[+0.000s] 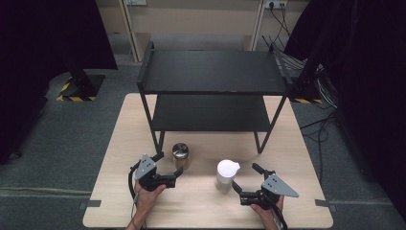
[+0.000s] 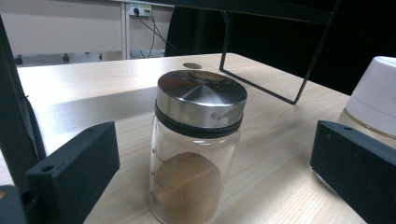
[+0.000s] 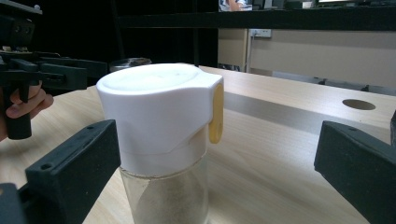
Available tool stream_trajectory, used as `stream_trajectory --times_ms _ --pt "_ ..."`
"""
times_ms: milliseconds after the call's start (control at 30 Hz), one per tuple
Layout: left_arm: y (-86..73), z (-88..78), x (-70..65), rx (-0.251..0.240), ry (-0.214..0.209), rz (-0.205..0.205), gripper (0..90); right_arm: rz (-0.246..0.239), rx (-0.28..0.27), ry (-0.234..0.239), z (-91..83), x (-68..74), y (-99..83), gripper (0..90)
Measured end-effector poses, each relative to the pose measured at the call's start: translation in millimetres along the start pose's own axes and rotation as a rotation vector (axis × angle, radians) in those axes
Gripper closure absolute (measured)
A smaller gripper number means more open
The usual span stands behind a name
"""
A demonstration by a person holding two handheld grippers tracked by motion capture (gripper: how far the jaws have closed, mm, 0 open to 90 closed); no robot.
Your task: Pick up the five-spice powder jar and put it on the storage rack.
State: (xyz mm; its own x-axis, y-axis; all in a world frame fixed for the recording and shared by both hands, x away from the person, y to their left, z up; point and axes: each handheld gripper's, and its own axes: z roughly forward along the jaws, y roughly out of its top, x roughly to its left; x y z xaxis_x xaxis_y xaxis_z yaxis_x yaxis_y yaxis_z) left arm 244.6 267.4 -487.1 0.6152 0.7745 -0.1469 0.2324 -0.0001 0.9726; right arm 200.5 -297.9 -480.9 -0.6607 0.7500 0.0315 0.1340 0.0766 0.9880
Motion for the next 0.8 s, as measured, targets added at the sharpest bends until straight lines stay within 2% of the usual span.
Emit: stream_trajectory --times_ms 533,800 --pt "-2.3 7.5 0.1 -0.010 0.009 -0.004 0.7 0.006 0.003 -0.004 -0.2 -1.2 -0.2 0.6" --pt "-2.0 17.7 0.1 0.005 0.004 0.004 0.7 0.019 -0.003 -0.013 -2.2 -1.7 -0.9 0.6"
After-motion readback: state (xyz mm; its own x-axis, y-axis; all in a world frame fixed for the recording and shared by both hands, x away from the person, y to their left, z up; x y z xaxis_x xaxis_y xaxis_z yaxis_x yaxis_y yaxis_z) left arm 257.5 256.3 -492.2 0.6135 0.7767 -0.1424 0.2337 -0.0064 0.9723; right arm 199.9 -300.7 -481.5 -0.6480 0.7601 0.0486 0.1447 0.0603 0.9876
